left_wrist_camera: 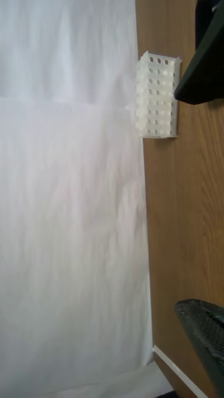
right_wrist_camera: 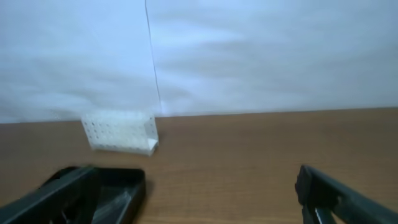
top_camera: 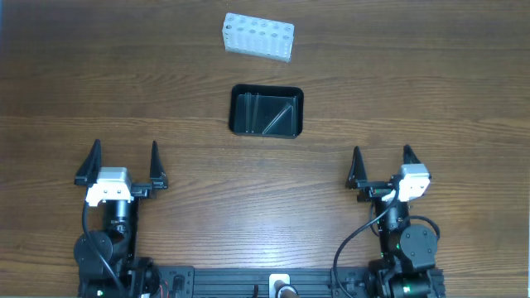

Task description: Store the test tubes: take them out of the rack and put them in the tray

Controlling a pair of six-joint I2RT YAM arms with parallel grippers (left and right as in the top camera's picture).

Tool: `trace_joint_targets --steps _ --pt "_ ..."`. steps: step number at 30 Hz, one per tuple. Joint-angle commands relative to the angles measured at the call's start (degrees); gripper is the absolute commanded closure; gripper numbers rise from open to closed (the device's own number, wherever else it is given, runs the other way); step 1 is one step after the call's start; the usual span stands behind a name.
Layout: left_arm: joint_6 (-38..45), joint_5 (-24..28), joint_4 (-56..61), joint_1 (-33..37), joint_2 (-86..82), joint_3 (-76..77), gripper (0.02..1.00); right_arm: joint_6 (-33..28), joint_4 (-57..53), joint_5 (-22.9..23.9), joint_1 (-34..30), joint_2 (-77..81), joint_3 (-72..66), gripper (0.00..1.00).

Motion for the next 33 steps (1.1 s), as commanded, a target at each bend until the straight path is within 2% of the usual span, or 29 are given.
trace_joint_targets --steps 1,5,11,16,30,33 --pt "0.8 0.6 0.3 0.3 -0.4 -0.2 0.018 -2.1 3.6 0.3 -3.5 -0.8 -2.0 0.009" --pt "0.8 0.6 0.3 0.3 -0.4 -0.2 0.018 -2.6 3.8 2.3 -7.2 -0.8 -2.0 0.009" --pt "0.8 0.6 0.3 0.3 -0.4 -0.2 0.018 -7.4 2.4 2.2 -7.6 -0.8 -2.1 0.009" --pt "0.8 0.6 0.3 0.3 -0.4 -0.2 0.018 -13.7 -0.7 3.3 -8.2 -0.8 -2.1 0.007" --pt "0.8 0.6 0.3 0.3 -0.4 -0.2 0.018 -13.8 -6.3 4.6 -9.1 -0.8 -2.0 0.009" --pt "0.8 0.6 0.3 0.3 -0.4 -0.2 0.018 -10.9 -6.7 4.6 -9.1 -0.8 -2.0 0.007"
